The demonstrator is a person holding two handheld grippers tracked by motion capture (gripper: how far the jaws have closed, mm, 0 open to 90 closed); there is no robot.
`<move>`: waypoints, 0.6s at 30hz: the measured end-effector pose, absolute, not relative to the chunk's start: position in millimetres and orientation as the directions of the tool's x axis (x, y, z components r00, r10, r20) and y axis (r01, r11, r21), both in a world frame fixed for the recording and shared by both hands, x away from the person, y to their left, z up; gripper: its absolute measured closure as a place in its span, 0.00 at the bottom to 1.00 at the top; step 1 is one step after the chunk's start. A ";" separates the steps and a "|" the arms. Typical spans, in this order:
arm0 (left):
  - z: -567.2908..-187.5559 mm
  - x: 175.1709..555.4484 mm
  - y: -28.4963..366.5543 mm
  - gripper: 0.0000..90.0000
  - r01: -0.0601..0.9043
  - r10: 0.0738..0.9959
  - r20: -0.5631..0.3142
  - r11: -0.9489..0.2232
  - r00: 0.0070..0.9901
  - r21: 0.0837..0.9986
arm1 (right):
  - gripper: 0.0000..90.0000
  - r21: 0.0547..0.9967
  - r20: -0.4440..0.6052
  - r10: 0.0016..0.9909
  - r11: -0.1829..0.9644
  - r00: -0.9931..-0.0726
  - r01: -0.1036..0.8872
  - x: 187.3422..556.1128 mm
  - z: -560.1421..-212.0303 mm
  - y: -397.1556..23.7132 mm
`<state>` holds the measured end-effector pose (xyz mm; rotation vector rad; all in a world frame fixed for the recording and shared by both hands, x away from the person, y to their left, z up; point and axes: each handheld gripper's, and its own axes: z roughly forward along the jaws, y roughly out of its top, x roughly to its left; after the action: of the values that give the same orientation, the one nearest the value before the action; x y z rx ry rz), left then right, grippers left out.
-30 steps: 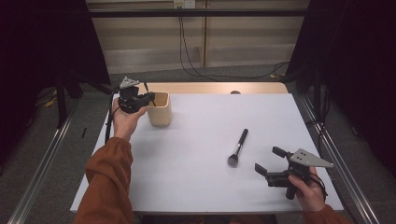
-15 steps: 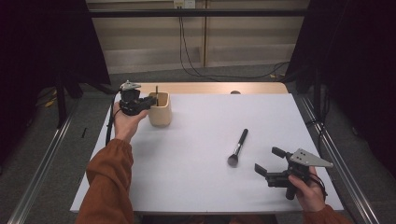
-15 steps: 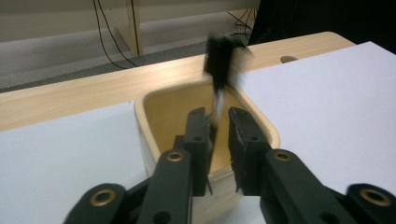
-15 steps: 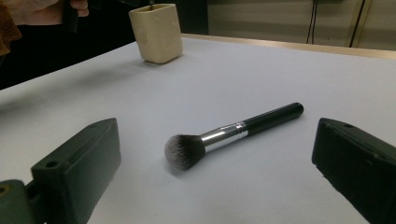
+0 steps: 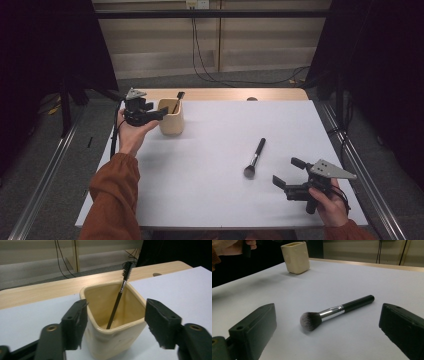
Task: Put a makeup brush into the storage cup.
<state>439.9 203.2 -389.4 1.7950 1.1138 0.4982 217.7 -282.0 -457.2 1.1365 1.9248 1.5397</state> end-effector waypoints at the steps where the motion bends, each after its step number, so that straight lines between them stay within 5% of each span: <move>1: -388.7 438.9 203.4 0.28 0.473 0.854 -0.124 -0.153 0.505 0.868 | 0.01 0.942 0.160 0.803 0.051 -0.575 0.332 217.8 -457.3 -281.9; 6: -387.2 433.3 203.0 0.12 0.458 0.845 -0.105 -0.176 0.524 0.871 | 0.01 0.942 0.159 0.803 0.050 -0.574 0.331 218.0 -457.2 -281.9; 18: -388.9 414.0 204.7 0.04 0.425 0.816 -0.102 -0.185 0.569 0.886 | 0.01 0.942 0.160 0.806 0.048 -0.570 0.332 218.4 -457.2 -282.0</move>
<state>414.0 204.7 -388.9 1.8098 1.0180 0.4936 218.4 -282.0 -457.2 1.1414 1.9195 1.5364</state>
